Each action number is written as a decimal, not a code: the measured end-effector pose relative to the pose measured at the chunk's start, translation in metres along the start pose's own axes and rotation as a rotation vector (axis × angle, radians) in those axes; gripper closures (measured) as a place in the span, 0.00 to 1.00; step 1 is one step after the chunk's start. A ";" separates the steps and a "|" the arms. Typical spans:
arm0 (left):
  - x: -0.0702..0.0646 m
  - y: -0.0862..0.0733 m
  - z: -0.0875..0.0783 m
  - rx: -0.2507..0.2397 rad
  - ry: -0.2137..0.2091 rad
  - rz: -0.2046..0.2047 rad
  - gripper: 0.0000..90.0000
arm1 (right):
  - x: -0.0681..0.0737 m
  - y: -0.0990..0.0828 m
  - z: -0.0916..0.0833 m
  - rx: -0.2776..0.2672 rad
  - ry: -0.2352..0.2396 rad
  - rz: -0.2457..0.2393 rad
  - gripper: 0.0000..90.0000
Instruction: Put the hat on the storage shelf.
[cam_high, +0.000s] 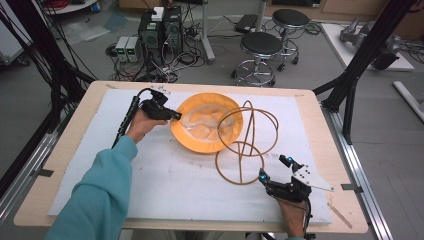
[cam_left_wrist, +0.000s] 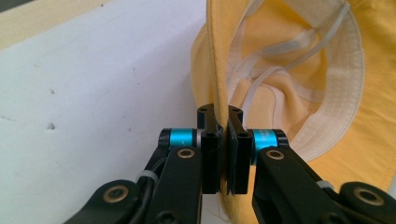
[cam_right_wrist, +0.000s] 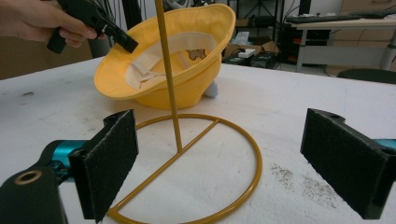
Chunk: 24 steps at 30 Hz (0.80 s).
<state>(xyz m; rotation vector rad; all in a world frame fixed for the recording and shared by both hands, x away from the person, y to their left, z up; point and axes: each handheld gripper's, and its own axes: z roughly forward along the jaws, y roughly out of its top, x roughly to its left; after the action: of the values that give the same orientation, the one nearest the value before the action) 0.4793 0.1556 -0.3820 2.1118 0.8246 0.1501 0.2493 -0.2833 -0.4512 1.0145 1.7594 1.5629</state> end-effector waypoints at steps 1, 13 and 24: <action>-0.004 0.002 -0.007 -0.017 0.001 0.012 0.96 | 0.000 0.000 0.000 0.000 0.001 -0.001 0.11; -0.006 0.005 -0.051 -0.061 0.040 0.030 0.96 | 0.000 0.000 0.000 0.000 -0.004 -0.003 0.11; 0.012 -0.001 -0.087 -0.099 0.107 0.014 0.96 | 0.000 0.000 0.000 0.004 -0.004 -0.001 0.11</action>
<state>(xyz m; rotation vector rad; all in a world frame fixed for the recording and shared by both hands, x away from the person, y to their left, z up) 0.4553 0.2213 -0.3296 2.0309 0.8483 0.3076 0.2495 -0.2829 -0.4511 1.0175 1.7612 1.5562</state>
